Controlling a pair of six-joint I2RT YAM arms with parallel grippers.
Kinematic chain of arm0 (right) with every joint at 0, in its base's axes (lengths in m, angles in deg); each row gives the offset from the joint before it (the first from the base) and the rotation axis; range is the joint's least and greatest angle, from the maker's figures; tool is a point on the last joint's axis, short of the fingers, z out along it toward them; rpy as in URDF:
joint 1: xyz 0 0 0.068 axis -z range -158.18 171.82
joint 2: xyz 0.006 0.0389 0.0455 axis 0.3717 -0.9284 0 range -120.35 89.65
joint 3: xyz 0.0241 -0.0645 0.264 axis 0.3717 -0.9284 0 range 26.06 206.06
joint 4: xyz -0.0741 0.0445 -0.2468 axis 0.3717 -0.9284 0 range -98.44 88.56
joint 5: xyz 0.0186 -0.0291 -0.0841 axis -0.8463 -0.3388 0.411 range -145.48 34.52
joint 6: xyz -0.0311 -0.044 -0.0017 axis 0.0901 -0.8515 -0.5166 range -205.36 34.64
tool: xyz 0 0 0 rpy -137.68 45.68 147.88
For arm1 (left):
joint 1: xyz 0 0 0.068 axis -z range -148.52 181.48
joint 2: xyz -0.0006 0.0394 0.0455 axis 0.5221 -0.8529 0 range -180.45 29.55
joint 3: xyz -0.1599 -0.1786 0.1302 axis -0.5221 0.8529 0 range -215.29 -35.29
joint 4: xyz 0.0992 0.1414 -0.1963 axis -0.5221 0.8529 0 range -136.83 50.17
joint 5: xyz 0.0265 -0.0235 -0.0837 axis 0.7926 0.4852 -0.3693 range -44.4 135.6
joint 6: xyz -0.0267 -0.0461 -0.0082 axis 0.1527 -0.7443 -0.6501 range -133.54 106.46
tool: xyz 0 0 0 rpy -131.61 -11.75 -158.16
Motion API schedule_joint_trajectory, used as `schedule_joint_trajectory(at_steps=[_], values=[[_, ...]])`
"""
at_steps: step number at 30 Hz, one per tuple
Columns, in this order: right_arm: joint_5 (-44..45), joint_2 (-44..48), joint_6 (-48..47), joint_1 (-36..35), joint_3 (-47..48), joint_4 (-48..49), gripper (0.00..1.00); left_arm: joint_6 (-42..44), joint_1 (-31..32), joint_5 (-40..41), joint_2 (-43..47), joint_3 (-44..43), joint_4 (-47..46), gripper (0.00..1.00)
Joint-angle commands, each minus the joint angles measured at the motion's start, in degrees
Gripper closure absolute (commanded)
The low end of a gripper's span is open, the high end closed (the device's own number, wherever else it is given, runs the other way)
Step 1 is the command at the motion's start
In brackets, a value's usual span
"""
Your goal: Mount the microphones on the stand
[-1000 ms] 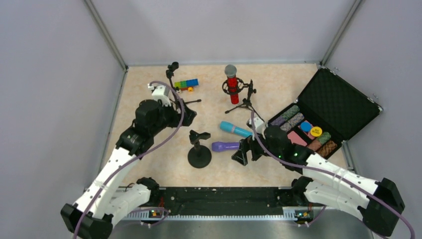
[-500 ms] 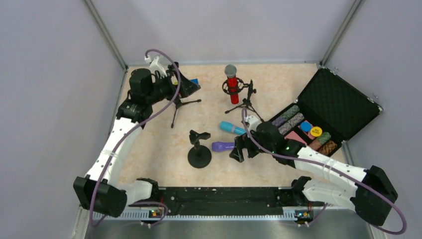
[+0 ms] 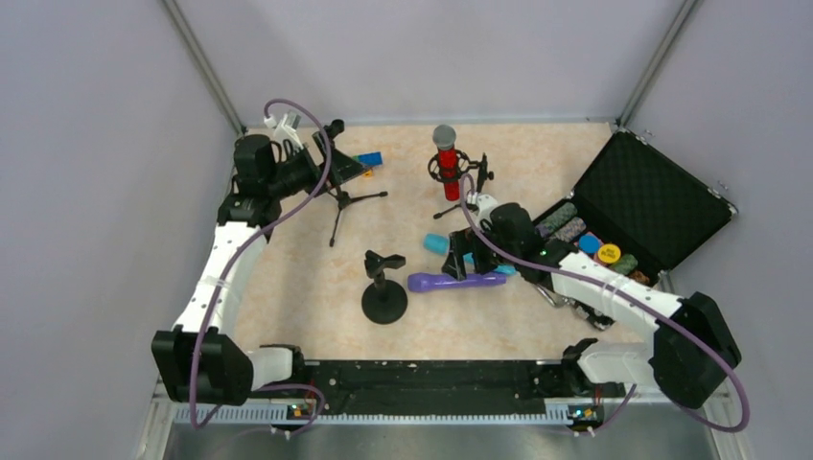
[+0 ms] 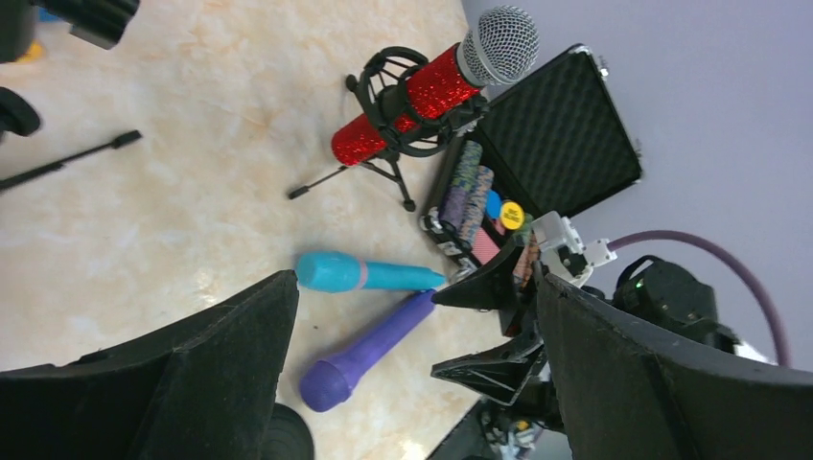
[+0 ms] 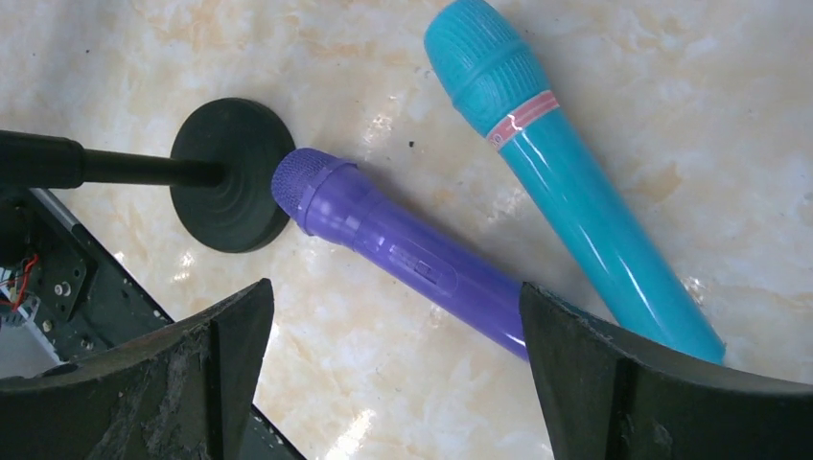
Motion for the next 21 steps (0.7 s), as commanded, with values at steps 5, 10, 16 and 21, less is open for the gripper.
schedule_joint_trajectory(at_steps=[5,10,16,21], values=[[-2.36,-5.52,-4.54,1.07,8.03,-1.23,0.04,10.23,-0.5,7.1,6.47,-0.66,2.19,0.01],[-3.27,-7.76,-5.28,1.45,9.75,-0.83,0.05,10.61,-0.8,7.25,7.05,-0.47,2.01,0.01],[-3.33,-6.01,-5.82,1.97,6.63,1.94,0.05,10.35,-0.82,7.02,9.24,0.04,0.67,0.01],[-0.73,-3.96,-6.82,2.01,5.97,0.63,0.05,9.69,-0.81,4.55,9.09,1.34,-2.22,0.01]])
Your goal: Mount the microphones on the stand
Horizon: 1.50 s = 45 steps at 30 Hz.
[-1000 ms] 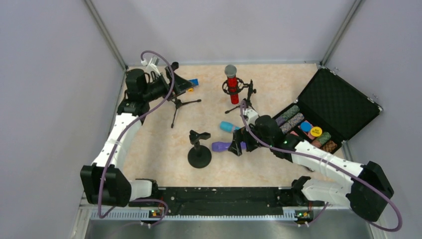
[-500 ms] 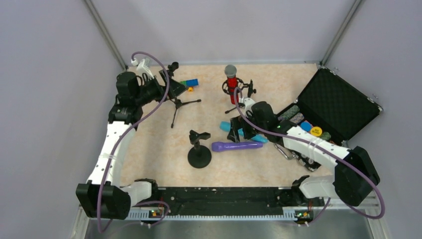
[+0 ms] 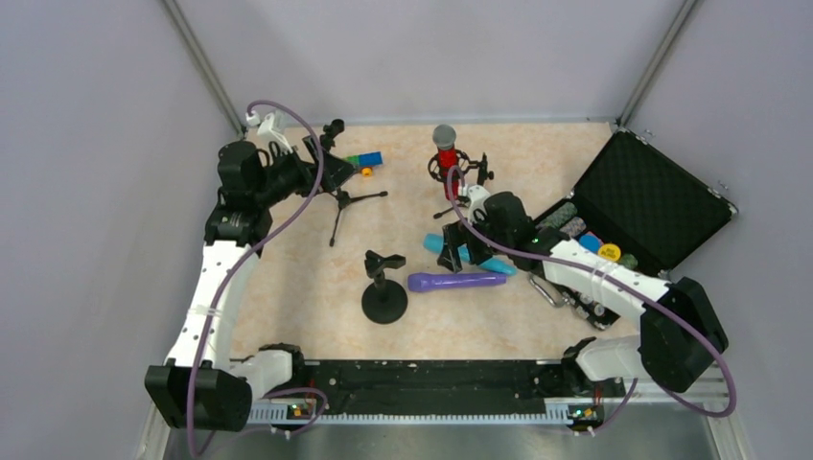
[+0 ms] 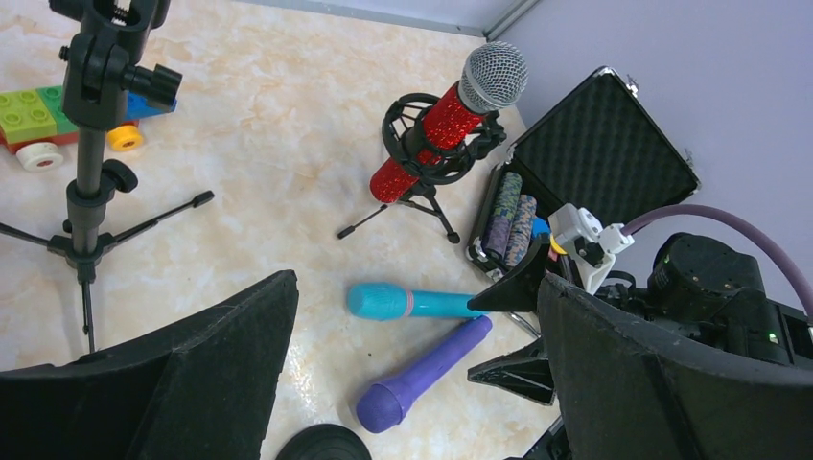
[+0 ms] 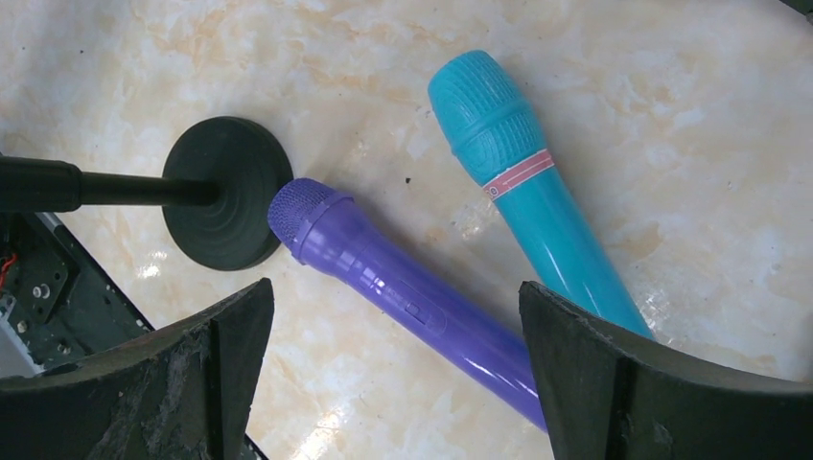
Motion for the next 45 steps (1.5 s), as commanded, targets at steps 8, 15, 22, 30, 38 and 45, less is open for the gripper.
schedule_joint_trajectory(at_steps=[8,15,22,30,38,45], values=[[4.32,-0.8,-7.94,0.71,1.31,-2.49,0.05,-0.09,-0.29,-4.62,0.96,2.58,-6.48,0.01],[-1.0,-2.83,-10.82,0.67,-0.6,1.46,0.04,0.42,-0.31,-4.7,0.84,3.46,-7.08,0.01],[-5.8,1.32,-17.37,0.57,-10.07,17.04,0.05,0.75,-0.28,-4.47,0.55,3.5,-7.0,0.01],[-8.25,7.25,-25.1,0.54,-21.96,36.23,0.06,0.16,-0.37,-5.55,-0.77,3.69,-7.59,0.01],[-13.24,4.6,-28.33,-0.56,-20.92,36.9,0.1,0.05,-0.44,-5.69,-1.16,3.81,-7.74,0.02],[-12.48,-0.14,-31.67,-2.11,-16.08,27.9,0.23,0.14,-0.48,-6.15,-1.38,3.75,-7.8,0.03]])
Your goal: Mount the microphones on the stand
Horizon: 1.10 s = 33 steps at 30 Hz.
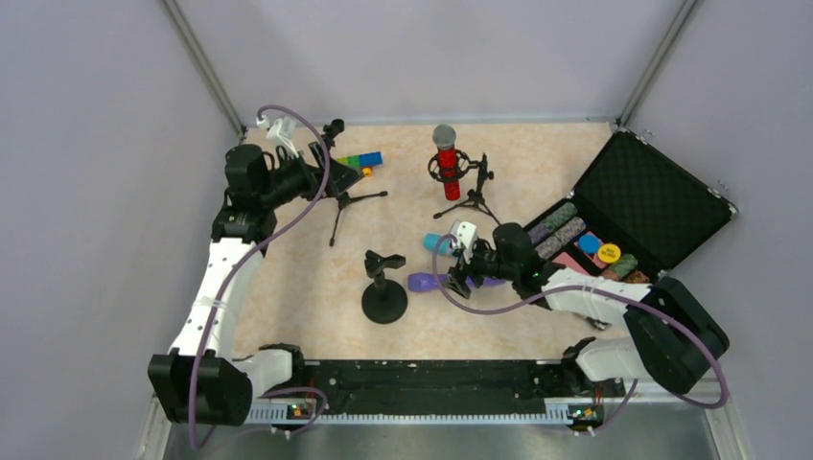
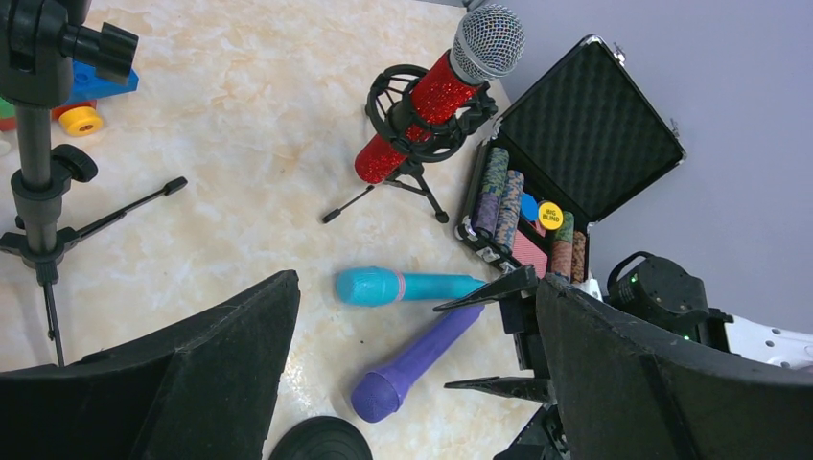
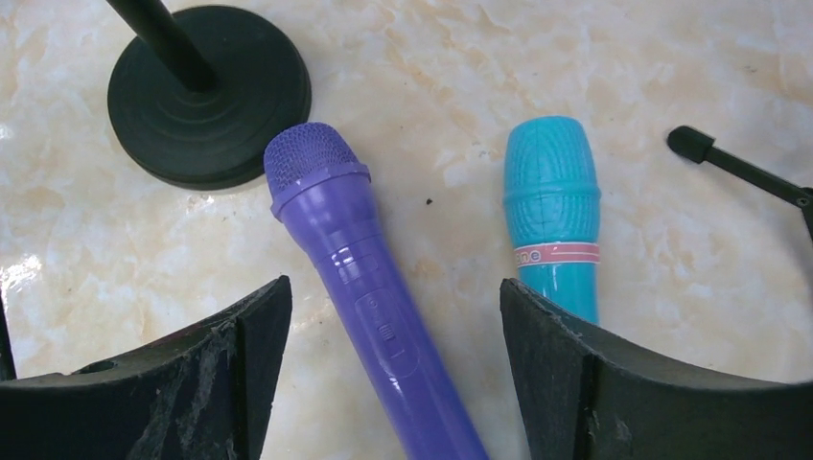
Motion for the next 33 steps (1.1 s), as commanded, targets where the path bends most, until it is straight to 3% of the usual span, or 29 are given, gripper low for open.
schedule_joint_trajectory(at_steps=[1,8,17,23,33], values=[[-1.17,-2.55,-3.22,-1.32,4.43,-3.06,0.25,0.21,-0.33,-1.36,-0.11,0.3,-3.41,0.03],[0.45,-5.69,-1.47,-2.65,5.04,-4.5,0.26,0.44,-0.42,-1.32,0.21,0.21,-3.41,0.03],[6.17,-9.37,10.02,-3.81,3.68,-2.03,0.3,0.73,-0.5,-1.34,0.54,0.27,-3.49,0.03],[11.53,-9.73,17.0,-5.7,4.34,-5.85,0.56,0.69,-0.59,-1.39,0.92,0.3,-3.68,0.03],[17.11,-7.62,30.05,-5.7,3.08,-10.86,0.63,0.47,-0.75,-1.78,1.11,0.47,-4.12,0.03]])
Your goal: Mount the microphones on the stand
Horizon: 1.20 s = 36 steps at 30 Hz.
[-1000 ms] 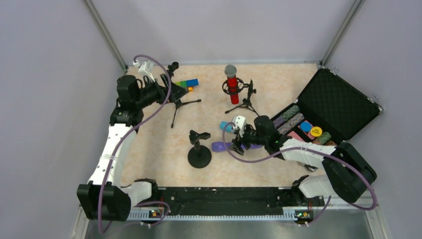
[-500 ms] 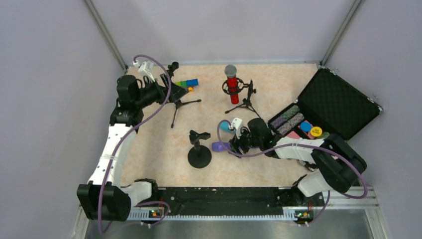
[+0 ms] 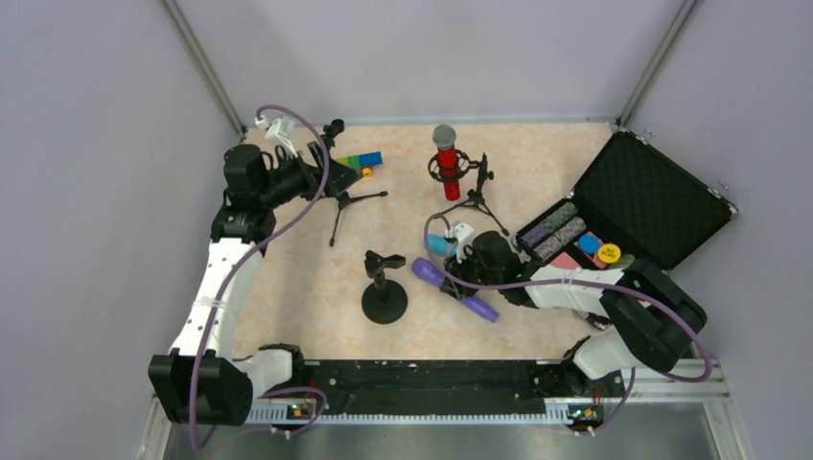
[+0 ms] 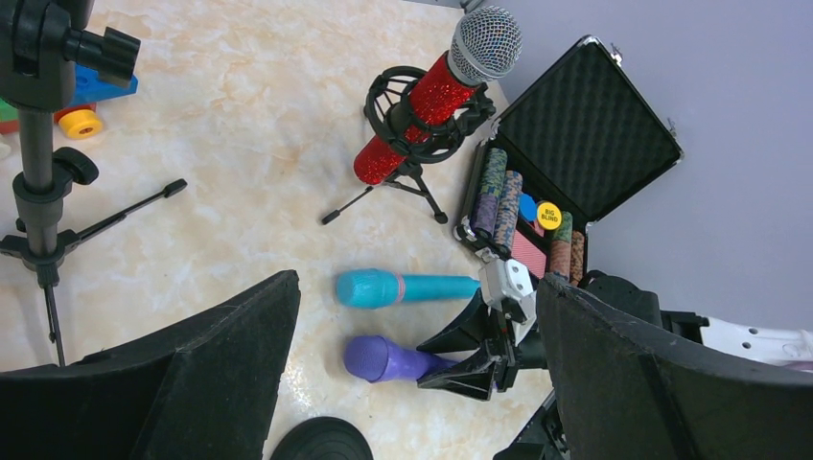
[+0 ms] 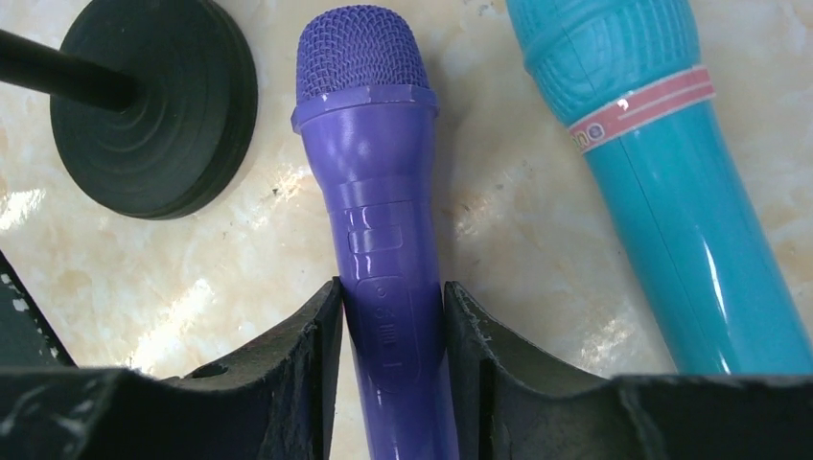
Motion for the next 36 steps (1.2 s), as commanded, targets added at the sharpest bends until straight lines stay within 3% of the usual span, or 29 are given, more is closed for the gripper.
schedule_joint_trajectory(at_steps=[1,7,13,17,33,36], values=[[5.8,2.25,8.07,-0.31,-0.27,-5.28,0.63,0.43,-0.33,-1.06,1.08,0.45,-3.94,0.03],[9.13,5.62,10.43,-0.56,-0.58,-6.45,0.55,0.43,-0.41,-1.17,1.09,0.53,-4.02,0.03],[10.44,7.04,5.97,-1.54,0.74,-7.67,0.37,0.44,-0.41,-1.19,1.02,0.59,-4.13,0.03],[12.73,7.32,2.14,-3.4,2.45,-9.69,0.31,0.36,-0.45,-1.31,0.92,0.64,-4.26,0.03],[18.35,-4.47,0.08,-5.85,10.66,-17.23,0.43,-0.08,-0.68,-1.8,0.65,0.81,-4.7,0.03],[19.53,-6.57,-0.23,-6.0,12.64,-19.62,0.51,-0.17,-0.68,-1.89,0.66,0.81,-4.75,0.03]])
